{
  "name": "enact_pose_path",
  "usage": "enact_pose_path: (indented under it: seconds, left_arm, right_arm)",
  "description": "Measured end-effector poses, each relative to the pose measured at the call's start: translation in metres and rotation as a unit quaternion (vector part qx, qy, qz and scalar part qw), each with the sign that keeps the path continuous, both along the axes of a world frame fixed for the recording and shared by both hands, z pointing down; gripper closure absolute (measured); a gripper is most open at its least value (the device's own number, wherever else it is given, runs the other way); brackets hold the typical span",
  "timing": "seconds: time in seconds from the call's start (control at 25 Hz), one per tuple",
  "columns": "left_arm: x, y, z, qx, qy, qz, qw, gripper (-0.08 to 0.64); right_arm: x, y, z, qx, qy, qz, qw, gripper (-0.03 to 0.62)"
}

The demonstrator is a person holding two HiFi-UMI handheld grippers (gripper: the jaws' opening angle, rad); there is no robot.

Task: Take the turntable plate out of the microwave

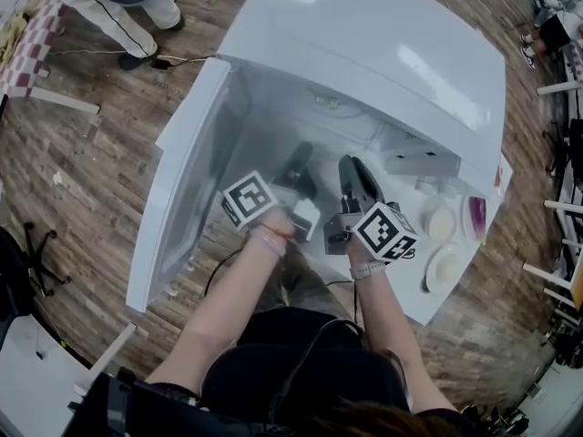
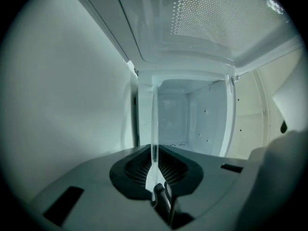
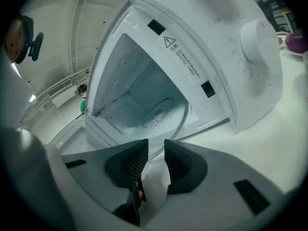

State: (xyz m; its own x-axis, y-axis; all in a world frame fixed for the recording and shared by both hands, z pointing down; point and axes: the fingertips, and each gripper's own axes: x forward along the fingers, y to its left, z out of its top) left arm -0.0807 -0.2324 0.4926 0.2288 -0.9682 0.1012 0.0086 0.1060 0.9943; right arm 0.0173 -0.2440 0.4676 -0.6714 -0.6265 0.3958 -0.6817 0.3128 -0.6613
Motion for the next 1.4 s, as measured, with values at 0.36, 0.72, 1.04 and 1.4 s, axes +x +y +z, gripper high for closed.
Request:
enact_pose_path:
  seconds: [0.36, 0.72, 1.04, 1.4]
  left_arm:
    - [0.0, 0.014, 0.001, 0.001, 0.006, -0.002, 1.0, 0.517]
    - [-0.006, 0.023, 0.001, 0.005, 0.011, -0.005, 0.9999, 0.518]
    - [-0.005, 0.027, 0.001, 0.009, 0.017, -0.006, 0.9998, 0.518]
    - [-0.001, 0.026, -0.001, 0.019, 0.023, -0.002, 0.9996, 0.517]
  right_arm:
    - [0.018, -0.007, 0.004, -0.041, -0.046, 0.055, 0.997, 0.469]
    - [0.016, -0.02, 0.016, -0.104, -0.132, 0.072, 0.983, 0.422]
    - [0.009, -0.027, 0.022, -0.124, -0.183, 0.079, 0.972, 0.456]
    - [0.008, -0.033, 0.027, -0.141, -0.25, 0.092, 0.953, 0.528]
